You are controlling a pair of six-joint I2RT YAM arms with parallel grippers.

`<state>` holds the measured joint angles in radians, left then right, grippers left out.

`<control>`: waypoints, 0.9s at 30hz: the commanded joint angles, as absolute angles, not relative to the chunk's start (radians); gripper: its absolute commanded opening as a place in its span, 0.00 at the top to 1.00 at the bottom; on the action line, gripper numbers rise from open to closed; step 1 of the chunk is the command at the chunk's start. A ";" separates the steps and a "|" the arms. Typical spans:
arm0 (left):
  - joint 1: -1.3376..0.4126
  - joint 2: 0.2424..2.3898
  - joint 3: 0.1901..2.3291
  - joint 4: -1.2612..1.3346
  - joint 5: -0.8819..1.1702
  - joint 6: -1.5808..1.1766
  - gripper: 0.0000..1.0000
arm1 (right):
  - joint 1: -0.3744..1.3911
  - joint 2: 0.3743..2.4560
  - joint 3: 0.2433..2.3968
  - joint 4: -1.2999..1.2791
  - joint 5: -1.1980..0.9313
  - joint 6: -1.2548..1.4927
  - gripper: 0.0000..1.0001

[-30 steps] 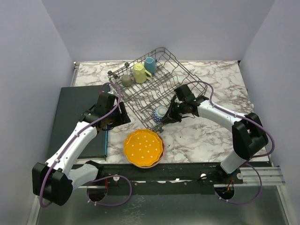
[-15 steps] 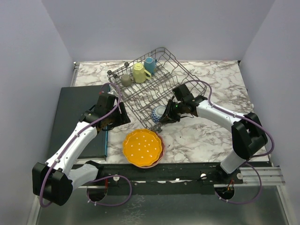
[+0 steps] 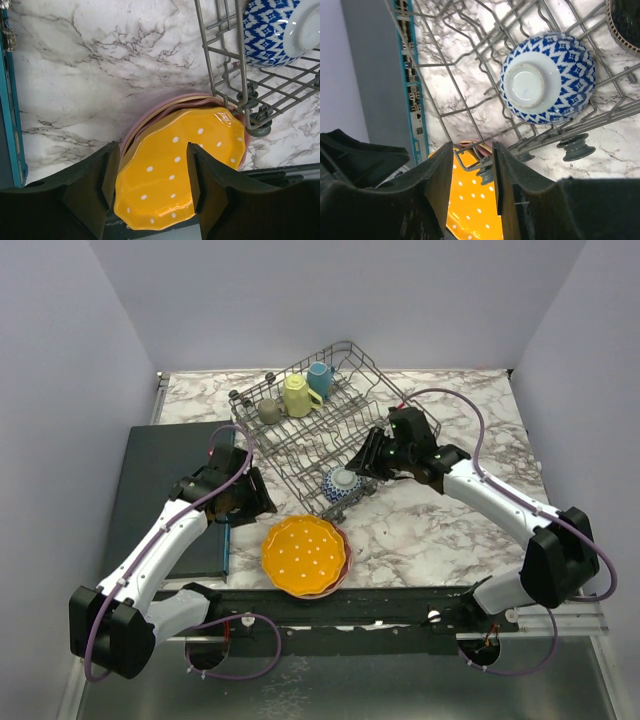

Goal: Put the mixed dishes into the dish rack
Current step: Move the dish rack to the center of the board, then pick up the plate from the corner of the board.

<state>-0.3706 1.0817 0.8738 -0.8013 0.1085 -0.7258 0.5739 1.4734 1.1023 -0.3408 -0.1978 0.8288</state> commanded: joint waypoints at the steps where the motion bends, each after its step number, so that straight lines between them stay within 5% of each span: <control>1: -0.374 1.057 0.835 -0.875 0.154 -0.813 0.38 | 0.571 1.411 1.064 -0.307 -0.152 0.800 0.57; 27: -0.382 0.931 0.627 -0.890 0.303 -0.959 0.38 | 0.572 1.256 0.903 -0.272 -0.179 0.785 0.52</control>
